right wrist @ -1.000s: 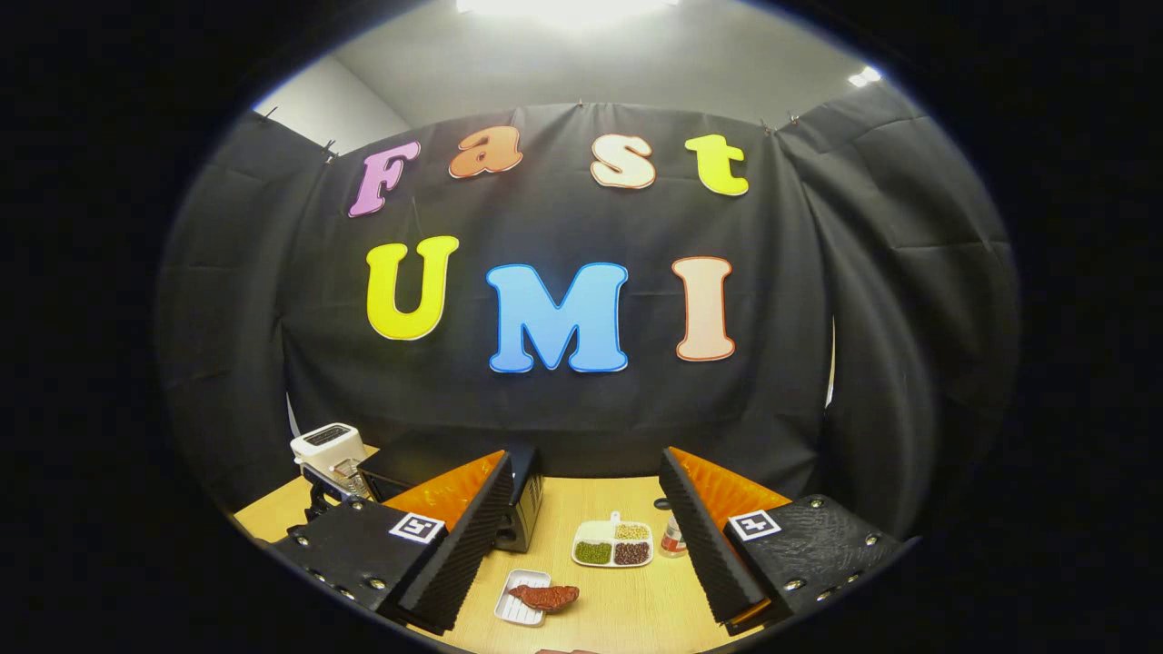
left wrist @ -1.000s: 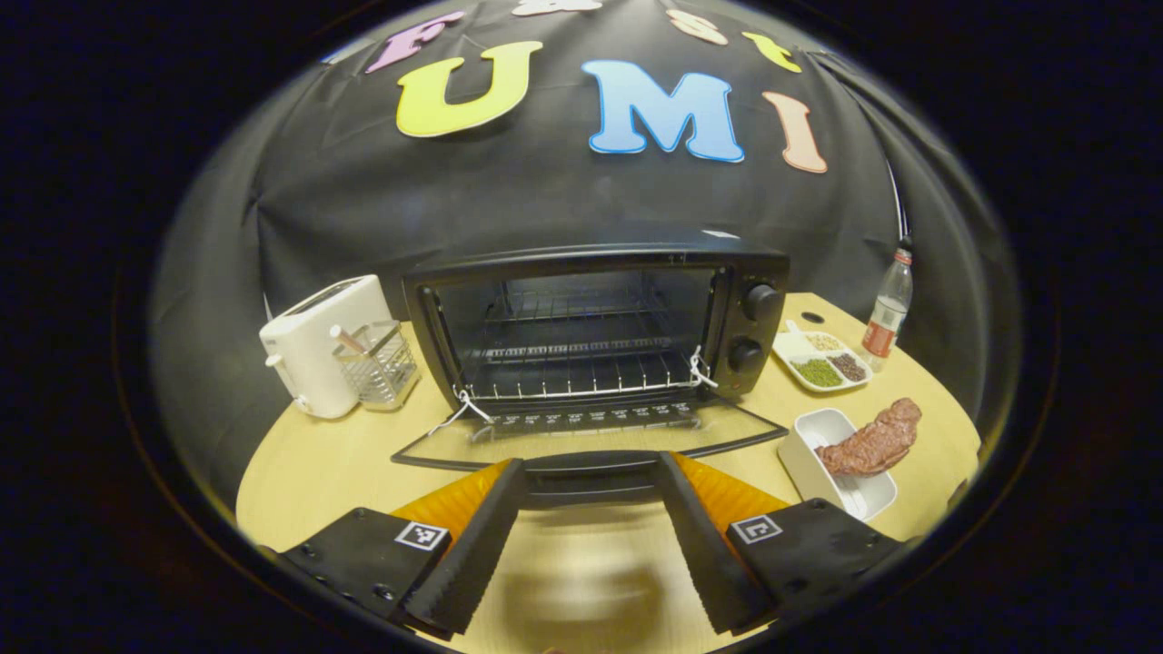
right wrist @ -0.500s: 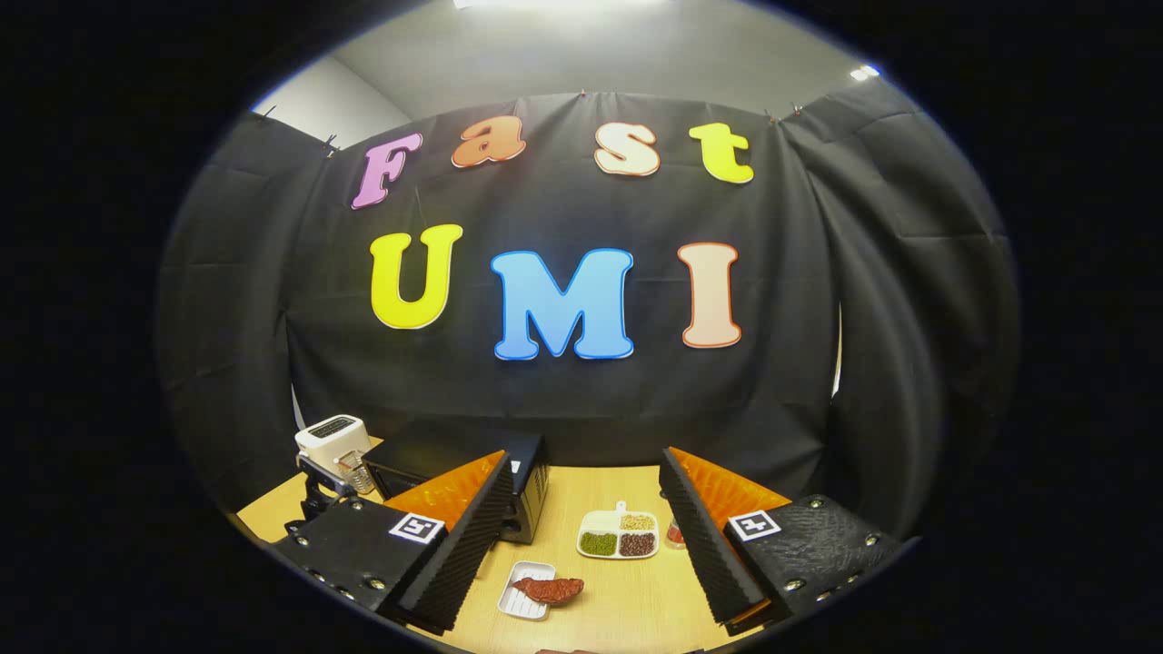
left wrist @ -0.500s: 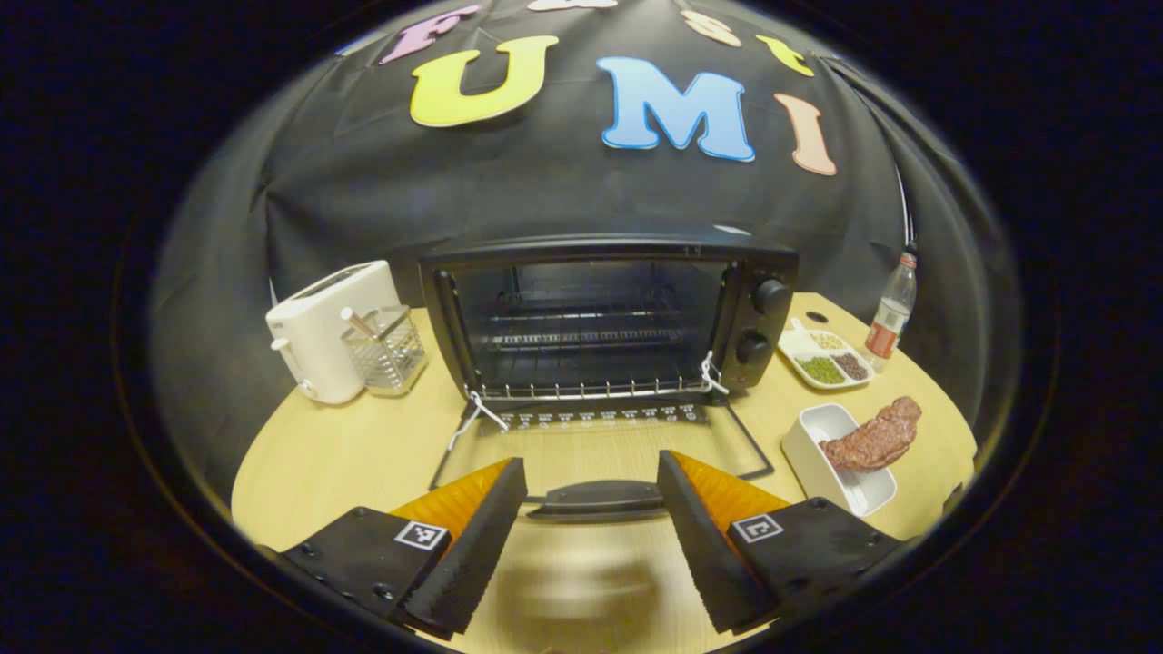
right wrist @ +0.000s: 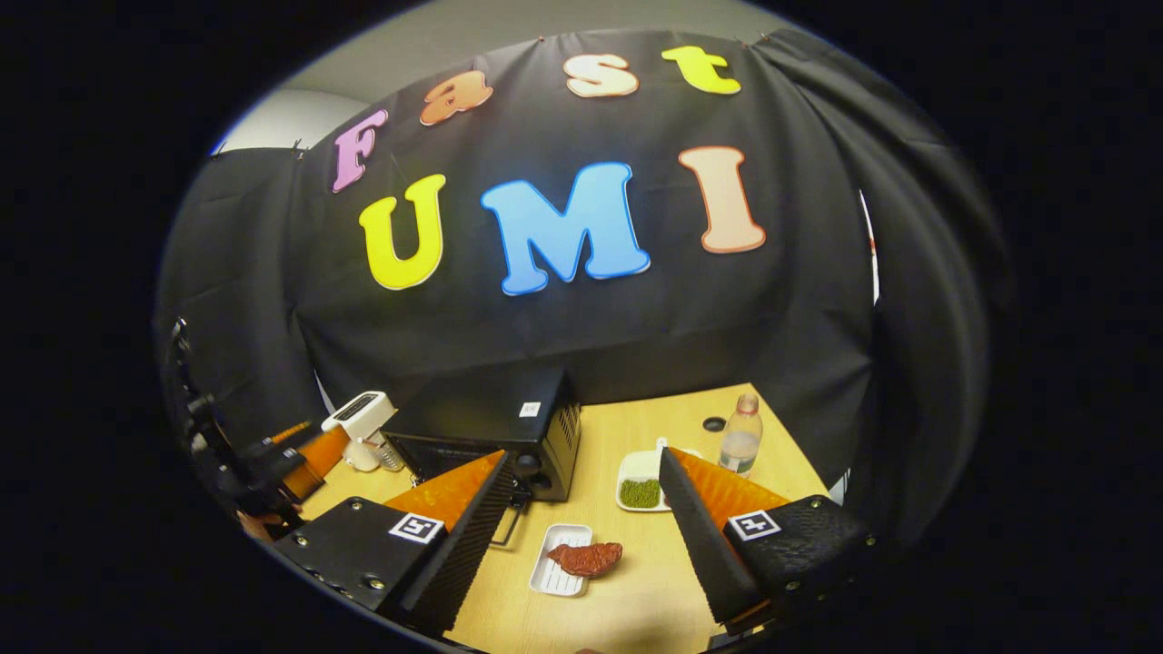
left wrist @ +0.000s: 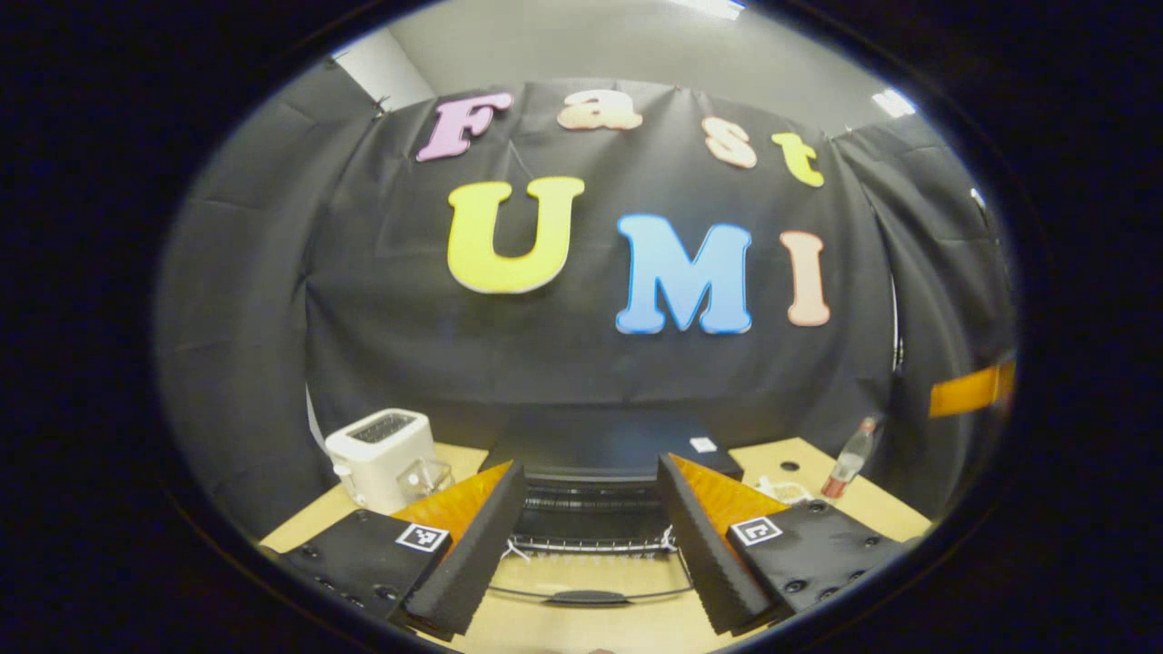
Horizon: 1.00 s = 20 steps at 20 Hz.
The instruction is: Open the electric oven with the left hand, put the food in, and close the electric oven.
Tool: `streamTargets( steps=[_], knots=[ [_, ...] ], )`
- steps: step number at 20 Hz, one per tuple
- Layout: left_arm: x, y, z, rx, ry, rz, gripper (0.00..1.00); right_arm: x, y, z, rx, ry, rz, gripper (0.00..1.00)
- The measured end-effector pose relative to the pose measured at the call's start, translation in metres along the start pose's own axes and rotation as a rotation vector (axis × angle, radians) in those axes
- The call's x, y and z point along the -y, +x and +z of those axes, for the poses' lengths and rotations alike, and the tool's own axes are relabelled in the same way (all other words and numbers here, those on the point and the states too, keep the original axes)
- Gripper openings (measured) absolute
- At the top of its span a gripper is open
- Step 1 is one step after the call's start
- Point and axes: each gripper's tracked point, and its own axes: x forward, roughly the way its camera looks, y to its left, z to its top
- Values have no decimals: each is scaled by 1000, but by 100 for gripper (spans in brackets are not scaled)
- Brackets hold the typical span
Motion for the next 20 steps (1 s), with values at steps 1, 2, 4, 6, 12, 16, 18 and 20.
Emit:
streamTargets(
  steps=[1,2,4,6,12,16,18,20],
  knots=[
    [2,-4,19,35,2,-5,100,3,9,-16,-45,39,18,99],
    [3,-10,37,67,3,-6,100,7,19,-37,-97,93,35,100],
    [6,-23,64,114,1,-5,100,17,36,-71,-191,224,46,100],
    [5,-34,86,160,-1,7,91,25,49,-102,-261,362,47,100],
    [5,-53,105,186,5,24,98,40,74,-164,-365,607,80,95],
    [2,-56,87,121,-3,47,94,40,90,-199,-424,656,93,95],
    [-1,-62,85,109,-21,66,100,39,99,-211,-445,675,95,95],
    [-2,-67,91,116,-38,83,100,39,106,-220,-458,692,95,95]
  ],
)
